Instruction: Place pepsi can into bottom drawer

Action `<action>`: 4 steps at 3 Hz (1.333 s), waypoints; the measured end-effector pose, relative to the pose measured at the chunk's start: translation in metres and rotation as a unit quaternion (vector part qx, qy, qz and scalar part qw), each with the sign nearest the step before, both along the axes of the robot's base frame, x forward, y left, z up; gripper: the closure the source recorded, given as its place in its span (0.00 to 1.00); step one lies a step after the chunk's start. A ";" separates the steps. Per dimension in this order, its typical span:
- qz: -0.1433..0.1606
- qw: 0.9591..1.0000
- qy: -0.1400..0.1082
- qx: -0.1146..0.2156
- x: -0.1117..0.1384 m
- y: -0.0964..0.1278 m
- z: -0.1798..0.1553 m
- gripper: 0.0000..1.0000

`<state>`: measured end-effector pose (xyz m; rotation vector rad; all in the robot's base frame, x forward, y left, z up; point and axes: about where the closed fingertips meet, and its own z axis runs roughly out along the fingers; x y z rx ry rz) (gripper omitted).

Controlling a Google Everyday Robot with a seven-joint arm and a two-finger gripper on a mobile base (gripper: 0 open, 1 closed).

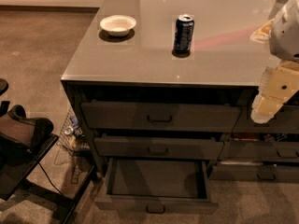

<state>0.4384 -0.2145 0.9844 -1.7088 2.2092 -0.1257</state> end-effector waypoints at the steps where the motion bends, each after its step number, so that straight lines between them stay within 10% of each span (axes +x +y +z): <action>1: 0.000 1.000 0.000 0.000 0.000 0.000 0.000 0.00; 4: -0.045 0.988 -0.046 0.141 0.066 -0.021 -0.023 0.00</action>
Offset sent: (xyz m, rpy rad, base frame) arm 0.0415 -0.0182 -0.0207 0.1937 -0.0262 -0.0862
